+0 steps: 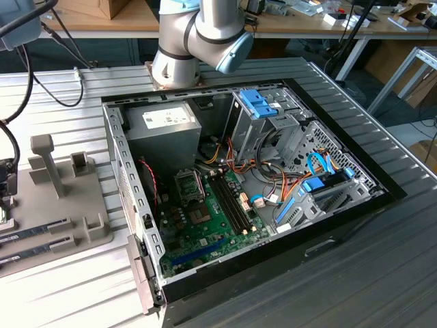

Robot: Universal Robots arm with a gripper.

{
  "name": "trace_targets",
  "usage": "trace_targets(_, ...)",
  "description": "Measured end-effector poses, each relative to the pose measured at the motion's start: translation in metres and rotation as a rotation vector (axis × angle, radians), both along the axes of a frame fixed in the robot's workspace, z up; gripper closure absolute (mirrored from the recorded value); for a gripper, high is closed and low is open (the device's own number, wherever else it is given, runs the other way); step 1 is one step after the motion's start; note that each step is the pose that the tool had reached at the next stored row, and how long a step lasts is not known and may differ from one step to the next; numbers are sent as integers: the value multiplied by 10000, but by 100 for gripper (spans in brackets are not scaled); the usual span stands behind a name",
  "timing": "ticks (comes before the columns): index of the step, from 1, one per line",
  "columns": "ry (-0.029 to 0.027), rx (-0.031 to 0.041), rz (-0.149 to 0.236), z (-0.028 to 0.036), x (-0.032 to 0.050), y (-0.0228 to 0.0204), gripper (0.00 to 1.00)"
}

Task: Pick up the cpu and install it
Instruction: 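Pick up the cpu and move it towards the insertion slot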

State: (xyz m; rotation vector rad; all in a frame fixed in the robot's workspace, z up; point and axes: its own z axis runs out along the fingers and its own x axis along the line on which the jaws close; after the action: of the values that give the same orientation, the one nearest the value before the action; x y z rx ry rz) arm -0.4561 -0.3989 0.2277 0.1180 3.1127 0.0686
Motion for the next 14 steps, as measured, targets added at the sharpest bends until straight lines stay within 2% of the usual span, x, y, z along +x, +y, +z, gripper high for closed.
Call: trace_targets(14,0,0,0,-45,0,0,46)
